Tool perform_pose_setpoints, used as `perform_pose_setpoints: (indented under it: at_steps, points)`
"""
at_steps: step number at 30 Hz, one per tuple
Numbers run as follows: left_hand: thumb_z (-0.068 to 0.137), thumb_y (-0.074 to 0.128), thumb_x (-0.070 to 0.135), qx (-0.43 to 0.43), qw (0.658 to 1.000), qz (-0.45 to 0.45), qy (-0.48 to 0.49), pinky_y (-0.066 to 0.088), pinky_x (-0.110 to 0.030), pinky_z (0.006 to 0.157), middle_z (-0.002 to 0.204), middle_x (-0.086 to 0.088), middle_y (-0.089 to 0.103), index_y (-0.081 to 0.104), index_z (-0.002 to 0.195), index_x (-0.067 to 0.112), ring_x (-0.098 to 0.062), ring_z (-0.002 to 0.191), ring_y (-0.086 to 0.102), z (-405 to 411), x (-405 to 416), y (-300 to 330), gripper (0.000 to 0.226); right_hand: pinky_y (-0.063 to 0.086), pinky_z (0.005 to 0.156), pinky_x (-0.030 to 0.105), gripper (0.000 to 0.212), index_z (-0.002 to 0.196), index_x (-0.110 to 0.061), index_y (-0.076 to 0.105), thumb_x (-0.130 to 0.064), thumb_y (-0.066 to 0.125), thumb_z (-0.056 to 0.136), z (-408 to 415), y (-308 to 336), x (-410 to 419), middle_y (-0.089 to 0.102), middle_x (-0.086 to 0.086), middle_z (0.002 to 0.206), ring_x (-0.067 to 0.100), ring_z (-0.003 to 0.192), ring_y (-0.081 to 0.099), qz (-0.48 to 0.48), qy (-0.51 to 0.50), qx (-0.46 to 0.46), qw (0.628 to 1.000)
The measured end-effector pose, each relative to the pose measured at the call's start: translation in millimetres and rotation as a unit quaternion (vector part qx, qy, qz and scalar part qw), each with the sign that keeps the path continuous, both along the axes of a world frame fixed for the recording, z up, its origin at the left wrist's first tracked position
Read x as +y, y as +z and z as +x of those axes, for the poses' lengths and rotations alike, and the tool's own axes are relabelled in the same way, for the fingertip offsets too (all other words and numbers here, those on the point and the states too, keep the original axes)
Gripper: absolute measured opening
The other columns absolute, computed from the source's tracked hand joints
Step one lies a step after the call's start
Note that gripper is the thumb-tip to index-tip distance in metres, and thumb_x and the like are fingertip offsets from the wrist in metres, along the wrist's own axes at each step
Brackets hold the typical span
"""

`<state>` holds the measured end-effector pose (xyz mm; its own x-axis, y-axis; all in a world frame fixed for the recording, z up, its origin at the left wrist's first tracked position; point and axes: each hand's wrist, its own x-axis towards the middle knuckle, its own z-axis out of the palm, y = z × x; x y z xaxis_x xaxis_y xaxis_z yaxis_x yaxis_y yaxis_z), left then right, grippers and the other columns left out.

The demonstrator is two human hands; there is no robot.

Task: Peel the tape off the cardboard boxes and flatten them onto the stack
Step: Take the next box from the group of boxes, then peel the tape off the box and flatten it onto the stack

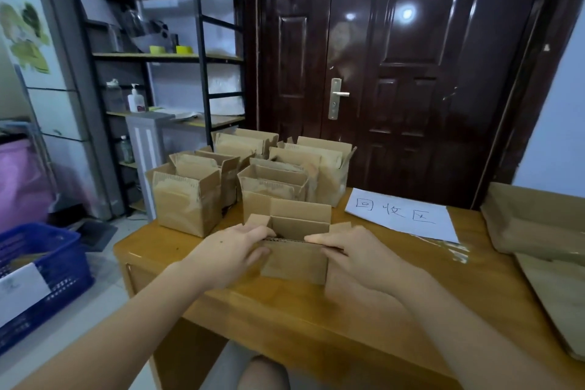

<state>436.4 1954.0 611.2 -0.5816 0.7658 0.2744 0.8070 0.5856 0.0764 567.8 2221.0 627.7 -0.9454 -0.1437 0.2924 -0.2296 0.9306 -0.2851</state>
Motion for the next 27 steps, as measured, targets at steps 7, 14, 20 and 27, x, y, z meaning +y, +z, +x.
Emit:
perform_pose_setpoints:
  at_steps: [7,14,20,27]
  points:
    - [0.098,0.027,0.071,-0.055,0.995,0.055,-0.063,0.04,-0.029,0.111,0.159,0.011,0.042,0.036,0.148,0.048,-0.012,0.143,0.044,47,96,-12,0.056,0.044,0.091,0.011,0.037,0.132,-0.055,0.058,-0.029,0.052,0.105,69,-6,72,0.06,-0.039,0.111,-0.015,0.106,0.055,-0.073,-0.095,0.001,0.993]
    - [0.097,0.02,0.071,-0.062,0.993,0.047,-0.083,0.036,-0.036,0.117,0.165,0.015,0.03,0.032,0.148,0.053,-0.015,0.15,0.034,76,193,-27,0.055,0.035,0.117,0.025,0.035,0.136,-0.047,0.059,-0.032,0.053,0.104,121,-9,129,0.055,-0.025,0.141,-0.007,0.134,0.043,-0.066,-0.2,-0.012,0.977]
    - [0.083,-0.009,0.091,-0.062,0.991,0.055,-0.104,0.031,-0.042,0.119,0.159,0.019,0.041,0.043,0.144,0.058,-0.014,0.15,0.031,79,226,-23,0.087,0.028,0.113,0.029,0.051,0.11,-0.042,0.076,-0.072,0.039,0.092,134,7,152,0.05,-0.025,0.147,-0.004,0.134,0.041,-0.134,-0.239,-0.021,0.961]
    - [0.079,0.011,0.094,-0.012,0.981,0.054,-0.188,0.038,-0.009,0.068,0.103,0.028,0.054,0.068,0.099,0.044,0.006,0.087,0.053,60,263,6,0.079,0.025,0.121,0.047,0.07,0.146,-0.044,0.048,-0.064,0.069,0.083,112,15,177,0.023,-0.02,0.164,0.01,0.15,0.019,-0.088,-0.244,-0.099,0.961]
